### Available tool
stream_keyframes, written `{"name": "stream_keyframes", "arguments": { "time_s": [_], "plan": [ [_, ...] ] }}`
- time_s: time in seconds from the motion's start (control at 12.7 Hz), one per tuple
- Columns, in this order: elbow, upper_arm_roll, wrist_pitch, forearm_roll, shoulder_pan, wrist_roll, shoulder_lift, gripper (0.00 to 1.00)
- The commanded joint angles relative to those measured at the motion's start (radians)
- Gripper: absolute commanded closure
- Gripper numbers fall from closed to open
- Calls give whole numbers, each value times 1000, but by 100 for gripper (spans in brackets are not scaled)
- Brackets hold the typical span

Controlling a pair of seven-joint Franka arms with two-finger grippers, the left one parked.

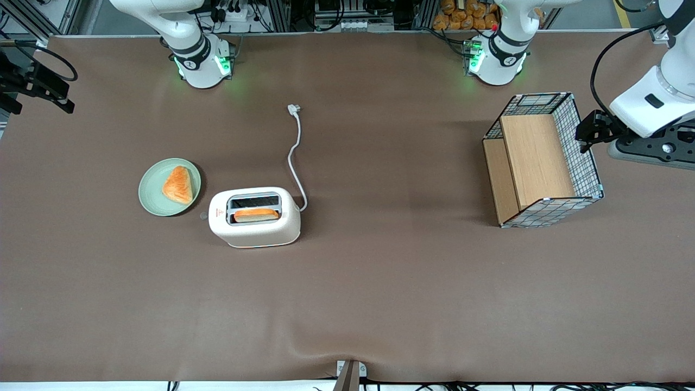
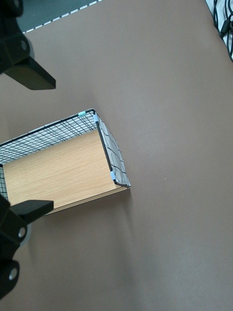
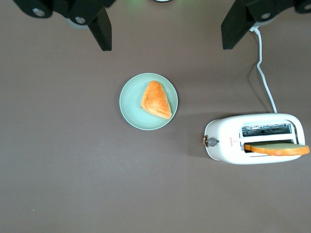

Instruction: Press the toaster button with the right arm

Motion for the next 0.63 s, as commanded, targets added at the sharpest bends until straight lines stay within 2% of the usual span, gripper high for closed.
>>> {"name": "stream_keyframes", "arguments": {
  "time_s": [0.0, 0.24, 0.55],
  "plan": [
    [-7, 5, 4, 15, -3, -12, 0, 0],
    [-7, 5, 4, 30, -3, -11, 14, 0],
    [-37, 5, 25, 87, 8, -23, 84, 0]
  ]
}}
